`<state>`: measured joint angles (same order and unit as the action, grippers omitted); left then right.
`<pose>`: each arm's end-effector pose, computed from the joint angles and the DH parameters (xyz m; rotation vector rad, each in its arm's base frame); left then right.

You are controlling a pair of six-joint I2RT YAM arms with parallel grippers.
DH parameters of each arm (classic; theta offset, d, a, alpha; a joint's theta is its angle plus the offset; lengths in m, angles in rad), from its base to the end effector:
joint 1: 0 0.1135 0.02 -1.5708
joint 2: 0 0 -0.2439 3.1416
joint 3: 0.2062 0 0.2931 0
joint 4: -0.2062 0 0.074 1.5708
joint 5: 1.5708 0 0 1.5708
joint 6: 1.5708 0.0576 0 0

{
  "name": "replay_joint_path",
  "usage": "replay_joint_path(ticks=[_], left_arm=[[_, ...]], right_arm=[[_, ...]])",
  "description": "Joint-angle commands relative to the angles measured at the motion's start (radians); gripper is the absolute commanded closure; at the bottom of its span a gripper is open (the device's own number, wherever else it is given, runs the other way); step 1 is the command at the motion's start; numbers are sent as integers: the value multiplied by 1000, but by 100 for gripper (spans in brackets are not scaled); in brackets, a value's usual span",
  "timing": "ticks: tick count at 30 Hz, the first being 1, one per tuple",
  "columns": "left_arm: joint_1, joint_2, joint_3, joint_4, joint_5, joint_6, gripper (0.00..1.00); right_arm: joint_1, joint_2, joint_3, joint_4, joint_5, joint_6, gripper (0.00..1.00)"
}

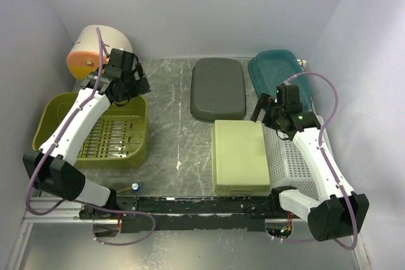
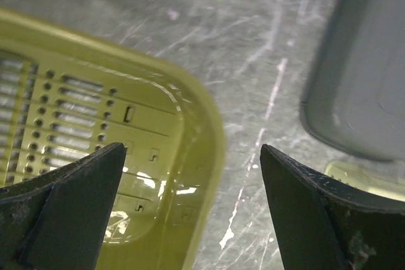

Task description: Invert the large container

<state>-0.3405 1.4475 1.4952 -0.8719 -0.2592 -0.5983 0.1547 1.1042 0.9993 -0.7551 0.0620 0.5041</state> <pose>0.3459 -0.1069 0.3340 -0.4230 2.3261 -0.1439 0.2848 0.0408 0.2613 0.4519 2.3987 0.2214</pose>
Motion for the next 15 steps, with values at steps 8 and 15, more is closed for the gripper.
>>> replay_joint_path(ticks=[8, 15], left_arm=[[265, 67, -50, -15, -135, -278, 7], [367, 166, -40, 96, -77, -279, 10]], right_arm=[[-4, -42, 9, 38, -84, -29, 0], [-4, -55, 7, 37, -100, -40, 0]])
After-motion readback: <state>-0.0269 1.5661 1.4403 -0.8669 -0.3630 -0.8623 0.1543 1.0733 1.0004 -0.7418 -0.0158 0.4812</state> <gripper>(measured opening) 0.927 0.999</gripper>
